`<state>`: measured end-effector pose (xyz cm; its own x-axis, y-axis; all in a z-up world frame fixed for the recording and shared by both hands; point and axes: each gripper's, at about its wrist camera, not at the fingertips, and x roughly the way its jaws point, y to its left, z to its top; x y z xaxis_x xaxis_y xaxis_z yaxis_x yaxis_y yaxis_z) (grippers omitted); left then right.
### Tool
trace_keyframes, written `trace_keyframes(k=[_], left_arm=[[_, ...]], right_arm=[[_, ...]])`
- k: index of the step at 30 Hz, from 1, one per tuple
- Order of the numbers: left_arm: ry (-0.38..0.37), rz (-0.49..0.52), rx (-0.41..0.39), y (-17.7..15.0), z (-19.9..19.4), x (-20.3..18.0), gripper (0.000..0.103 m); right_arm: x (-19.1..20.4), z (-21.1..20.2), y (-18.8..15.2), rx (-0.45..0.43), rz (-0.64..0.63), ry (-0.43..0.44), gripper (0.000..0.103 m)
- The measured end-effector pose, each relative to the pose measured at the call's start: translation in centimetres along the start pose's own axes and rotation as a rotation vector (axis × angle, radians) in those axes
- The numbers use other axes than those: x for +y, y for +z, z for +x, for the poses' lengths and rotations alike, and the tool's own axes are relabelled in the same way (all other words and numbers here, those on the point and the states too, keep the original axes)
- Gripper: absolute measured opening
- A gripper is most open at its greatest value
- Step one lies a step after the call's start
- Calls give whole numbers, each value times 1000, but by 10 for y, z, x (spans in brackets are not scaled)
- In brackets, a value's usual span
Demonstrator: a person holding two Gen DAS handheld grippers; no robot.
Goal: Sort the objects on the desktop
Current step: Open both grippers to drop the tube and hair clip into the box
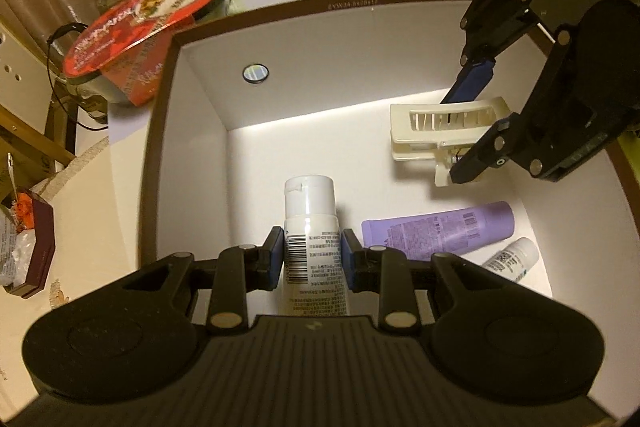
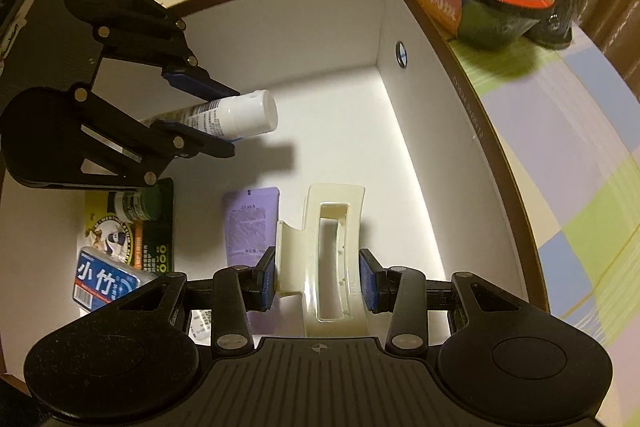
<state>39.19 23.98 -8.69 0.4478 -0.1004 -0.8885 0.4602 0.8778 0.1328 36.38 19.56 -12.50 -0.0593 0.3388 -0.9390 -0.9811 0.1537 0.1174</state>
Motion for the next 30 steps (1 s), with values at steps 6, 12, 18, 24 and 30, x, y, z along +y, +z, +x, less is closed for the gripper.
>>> trace_keyframes(k=[6, 12, 18, 24, 30], left_arm=[[-8, -1, 2, 5, 10, 0, 25], [-20, -2, 19, 5, 18, -1, 26], [-13, -34, 30, 5, 15, 0, 45], [-12, -88, 37, -2, -5, -1, 54], [9, -143, 46, -12, -29, -7, 66]], right_arm=[[-6, 4, 0, 6, 16, 1, 40], [-5, 10, 1, 7, 9, -25, 40], [-2, 12, 0, 2, 19, -16, 76], [1, 0, -5, -20, 30, -13, 76], [7, -14, -10, -31, 33, -10, 76]])
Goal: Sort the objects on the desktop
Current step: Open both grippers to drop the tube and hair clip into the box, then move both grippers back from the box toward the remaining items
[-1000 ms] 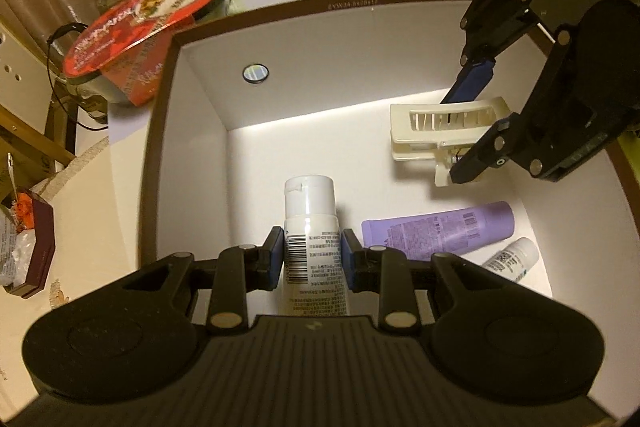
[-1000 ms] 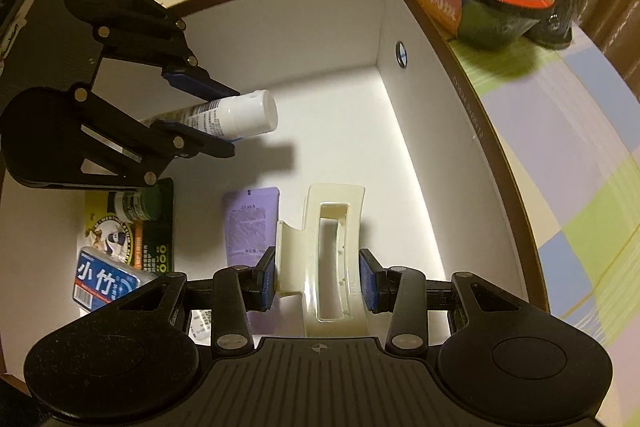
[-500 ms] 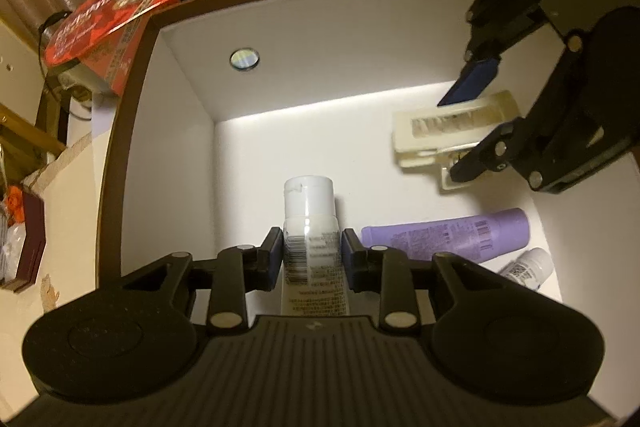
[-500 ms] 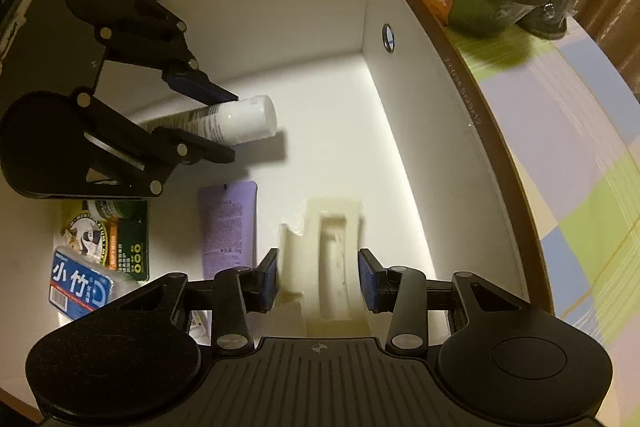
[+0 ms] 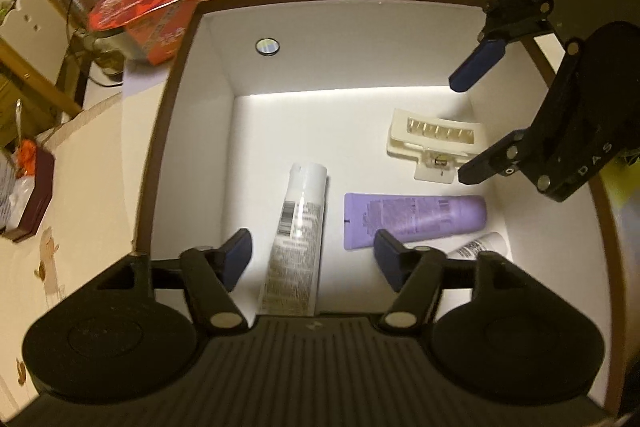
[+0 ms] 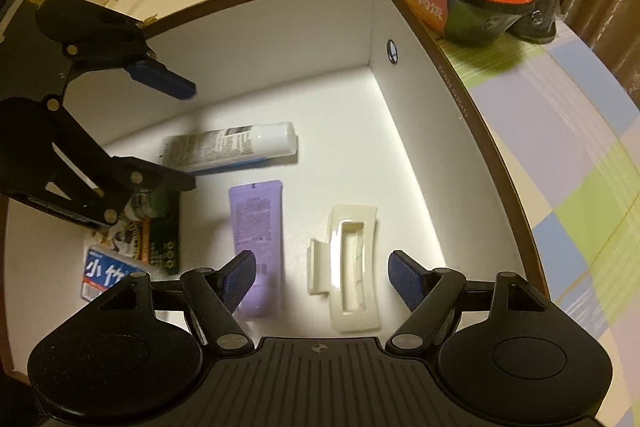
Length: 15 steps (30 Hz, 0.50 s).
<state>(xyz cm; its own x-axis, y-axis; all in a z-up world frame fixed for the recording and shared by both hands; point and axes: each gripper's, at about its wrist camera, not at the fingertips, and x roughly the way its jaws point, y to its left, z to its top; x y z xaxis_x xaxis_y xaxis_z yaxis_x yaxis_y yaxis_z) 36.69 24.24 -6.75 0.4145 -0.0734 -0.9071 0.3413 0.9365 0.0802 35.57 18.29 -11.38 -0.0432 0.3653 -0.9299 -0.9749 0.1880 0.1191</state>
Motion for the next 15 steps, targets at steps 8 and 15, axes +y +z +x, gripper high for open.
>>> trace_keyframes(k=[8, 15], left_arm=[[34, -46, -36, -10, -31, -11, 74], [60, -86, -60, -19, -51, -17, 78]], right_arm=[[17, -15, -10, -17, -25, -27, 76], [28, -33, -18, -56, -12, -42, 76]])
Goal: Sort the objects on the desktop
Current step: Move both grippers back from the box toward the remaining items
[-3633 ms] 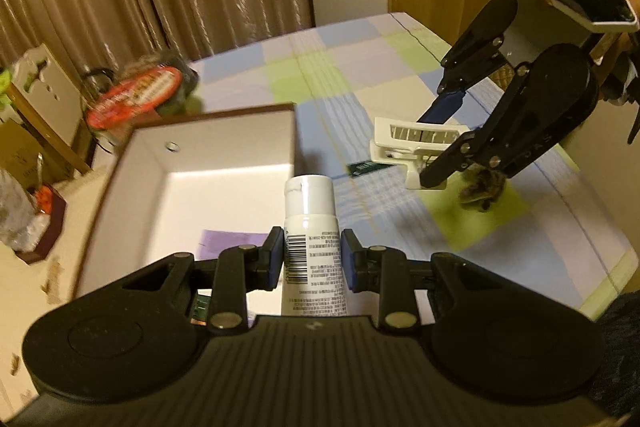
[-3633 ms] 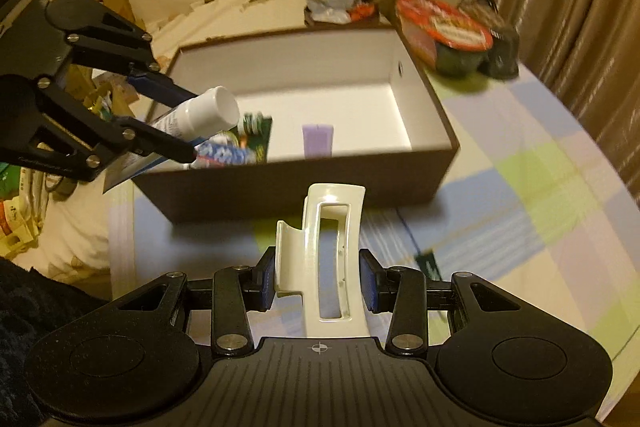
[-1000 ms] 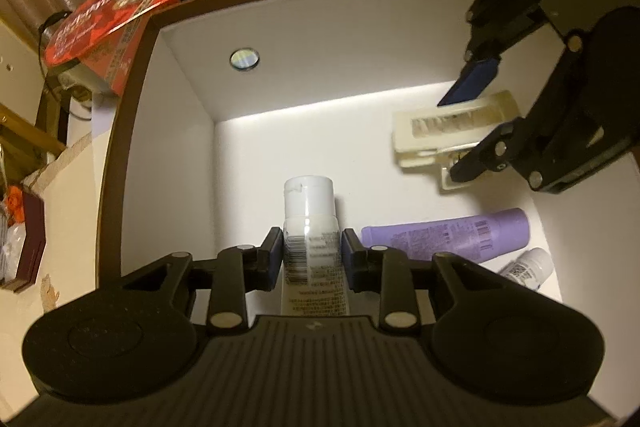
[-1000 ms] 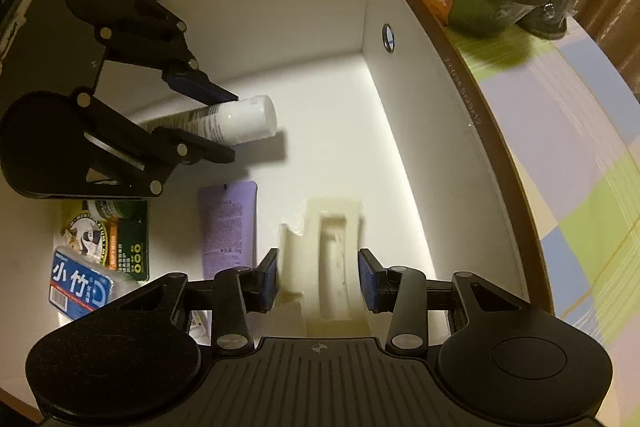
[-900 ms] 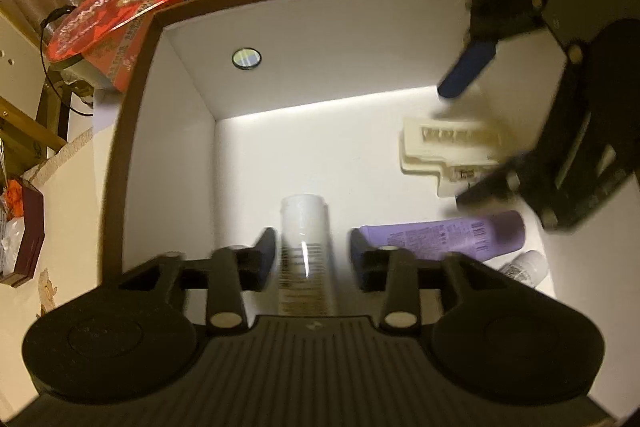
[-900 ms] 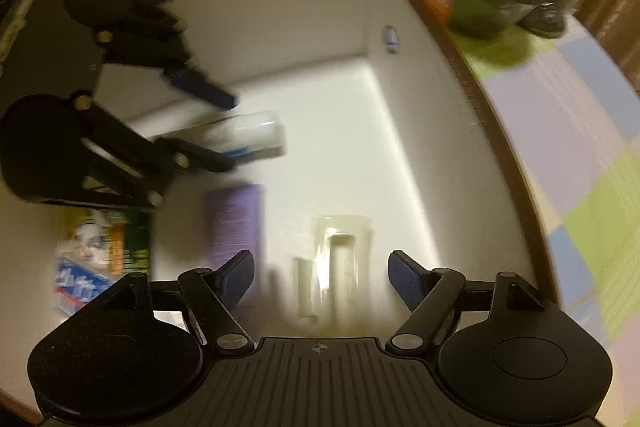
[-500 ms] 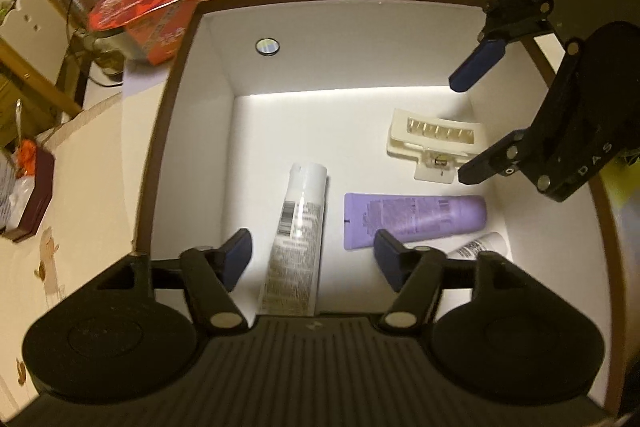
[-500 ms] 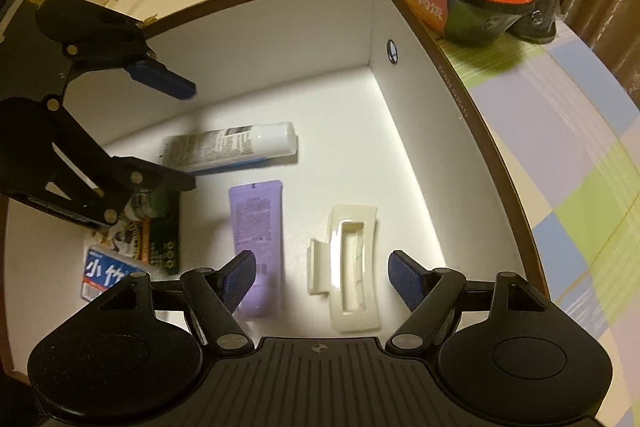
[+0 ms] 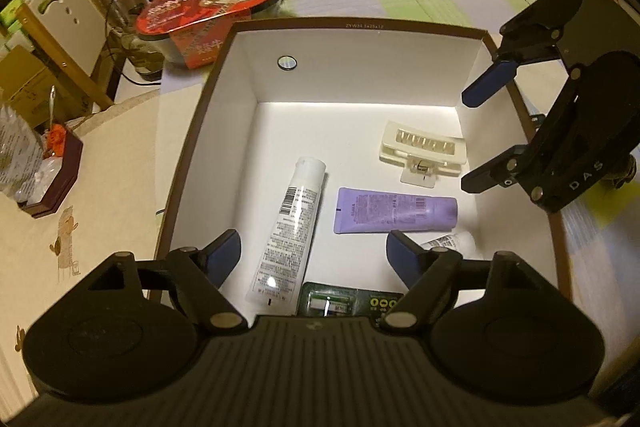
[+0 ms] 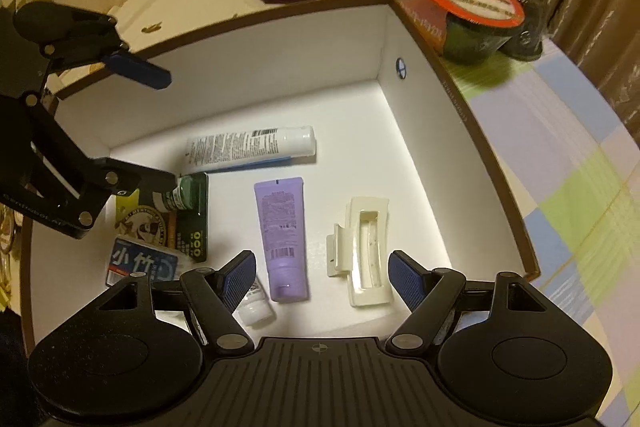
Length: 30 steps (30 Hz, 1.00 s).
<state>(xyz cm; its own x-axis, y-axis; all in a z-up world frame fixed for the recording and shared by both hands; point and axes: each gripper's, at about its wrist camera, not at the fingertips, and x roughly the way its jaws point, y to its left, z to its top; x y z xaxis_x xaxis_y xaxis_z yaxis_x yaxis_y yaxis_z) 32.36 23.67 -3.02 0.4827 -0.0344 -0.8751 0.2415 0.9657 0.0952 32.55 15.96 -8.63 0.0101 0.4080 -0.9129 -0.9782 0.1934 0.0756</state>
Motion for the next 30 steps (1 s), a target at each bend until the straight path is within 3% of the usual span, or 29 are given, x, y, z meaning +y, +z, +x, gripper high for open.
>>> trace_keyframes(k=[30], left_arm=[[129, 22, -74, -49, -88, -52, 84]], right_arm=[[49, -76, -48, -150, 33, -49, 76]])
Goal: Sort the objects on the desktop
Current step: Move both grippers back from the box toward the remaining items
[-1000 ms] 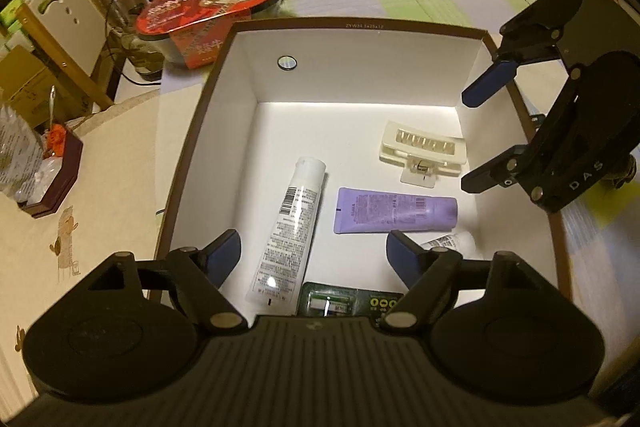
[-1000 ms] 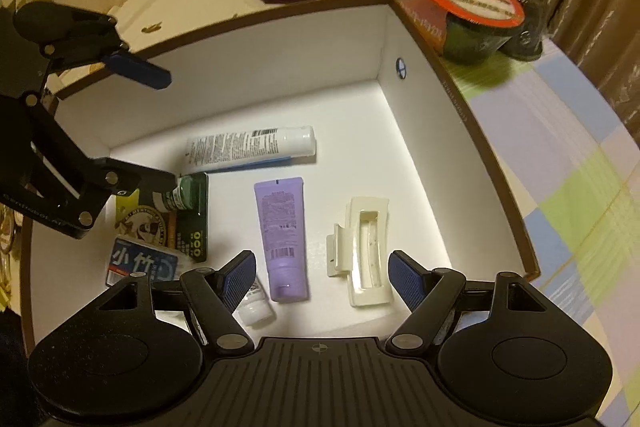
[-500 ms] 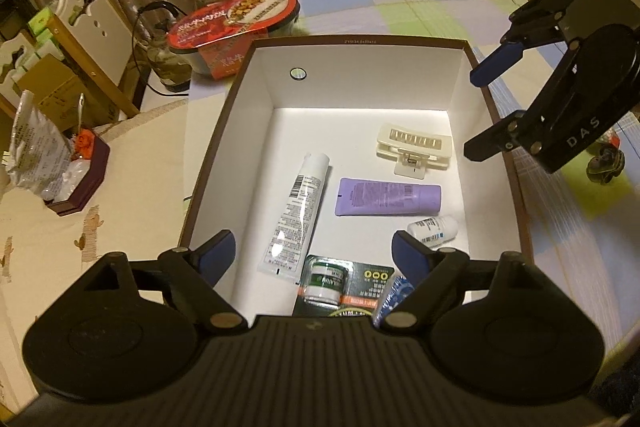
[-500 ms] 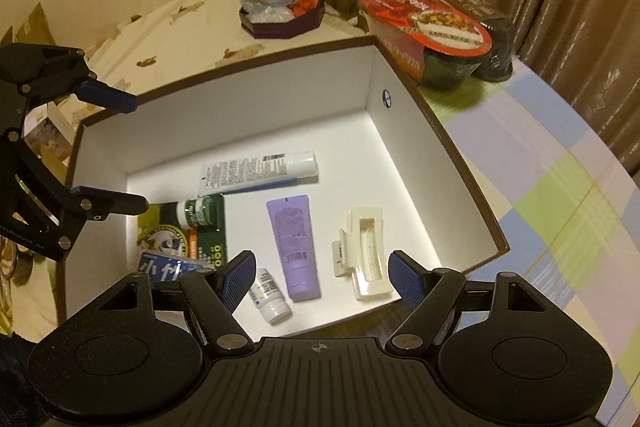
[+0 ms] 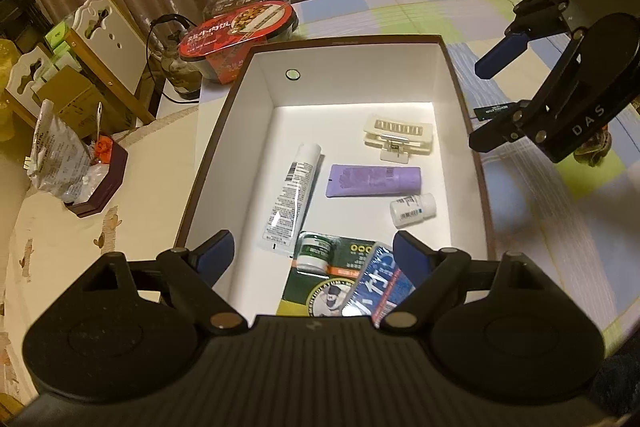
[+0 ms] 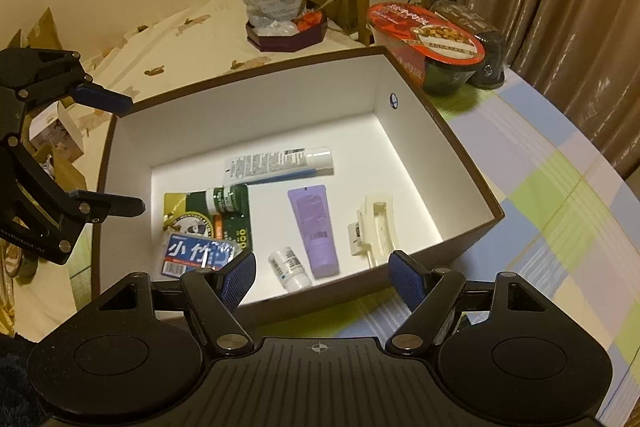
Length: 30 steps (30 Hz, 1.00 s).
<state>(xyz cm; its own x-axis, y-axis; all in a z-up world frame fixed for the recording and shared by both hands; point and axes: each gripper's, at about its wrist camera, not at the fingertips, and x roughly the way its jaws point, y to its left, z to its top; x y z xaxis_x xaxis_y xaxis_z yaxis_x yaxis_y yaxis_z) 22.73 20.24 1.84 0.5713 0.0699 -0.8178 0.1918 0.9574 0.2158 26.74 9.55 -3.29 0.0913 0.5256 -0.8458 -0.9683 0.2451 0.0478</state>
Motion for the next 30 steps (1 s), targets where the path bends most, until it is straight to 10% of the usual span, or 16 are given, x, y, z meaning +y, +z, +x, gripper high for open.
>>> trace_keyframes(k=[30], left_arm=[[53, -37, 25, -22, -43, -101, 89]], right_arm=[[-3, -63, -83, -47, -18, 57, 76]])
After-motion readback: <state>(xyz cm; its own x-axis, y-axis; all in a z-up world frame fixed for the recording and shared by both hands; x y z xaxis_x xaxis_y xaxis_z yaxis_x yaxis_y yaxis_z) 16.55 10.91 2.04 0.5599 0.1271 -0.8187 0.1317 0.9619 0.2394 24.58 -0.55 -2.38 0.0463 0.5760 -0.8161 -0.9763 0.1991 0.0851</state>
